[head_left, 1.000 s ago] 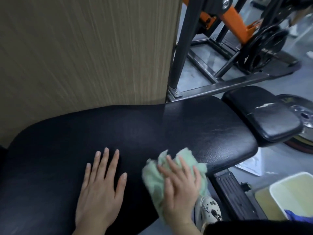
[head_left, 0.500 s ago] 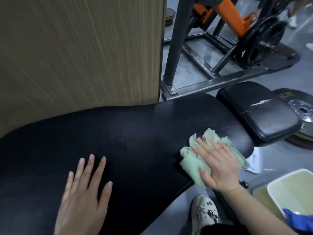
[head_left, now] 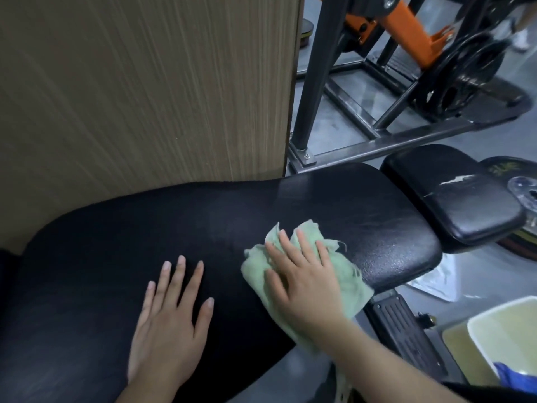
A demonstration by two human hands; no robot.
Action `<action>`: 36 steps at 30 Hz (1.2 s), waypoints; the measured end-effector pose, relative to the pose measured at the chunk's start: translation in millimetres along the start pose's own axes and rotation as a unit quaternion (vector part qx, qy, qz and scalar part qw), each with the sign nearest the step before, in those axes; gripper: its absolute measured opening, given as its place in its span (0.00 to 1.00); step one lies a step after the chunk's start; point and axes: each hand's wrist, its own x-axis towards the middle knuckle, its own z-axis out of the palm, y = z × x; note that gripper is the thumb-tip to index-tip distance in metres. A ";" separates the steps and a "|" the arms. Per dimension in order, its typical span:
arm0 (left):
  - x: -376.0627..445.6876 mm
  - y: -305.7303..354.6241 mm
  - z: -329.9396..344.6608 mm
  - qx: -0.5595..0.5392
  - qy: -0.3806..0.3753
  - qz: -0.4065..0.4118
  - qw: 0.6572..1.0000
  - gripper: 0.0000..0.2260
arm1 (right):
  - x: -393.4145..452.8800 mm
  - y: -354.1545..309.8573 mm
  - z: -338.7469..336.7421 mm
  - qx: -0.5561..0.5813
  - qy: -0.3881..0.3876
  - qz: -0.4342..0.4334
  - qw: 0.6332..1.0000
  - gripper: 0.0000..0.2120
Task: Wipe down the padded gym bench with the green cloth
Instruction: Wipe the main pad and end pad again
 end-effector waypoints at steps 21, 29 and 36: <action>59.7 169.3 31.6 -0.036 0.045 0.094 0.994 0.27 | 0.7 149.1 -44.7 -0.070 -0.043 -0.052 0.995 0.27; 65.8 166.7 39.7 -0.044 0.085 0.109 0.989 0.26 | 124.9 216.8 -60.6 -0.021 -0.116 0.042 0.992 0.29; 67.4 163.2 39.4 -0.022 0.070 0.115 0.991 0.26 | 93.5 204.7 -65.5 -0.026 -0.103 0.122 0.987 0.28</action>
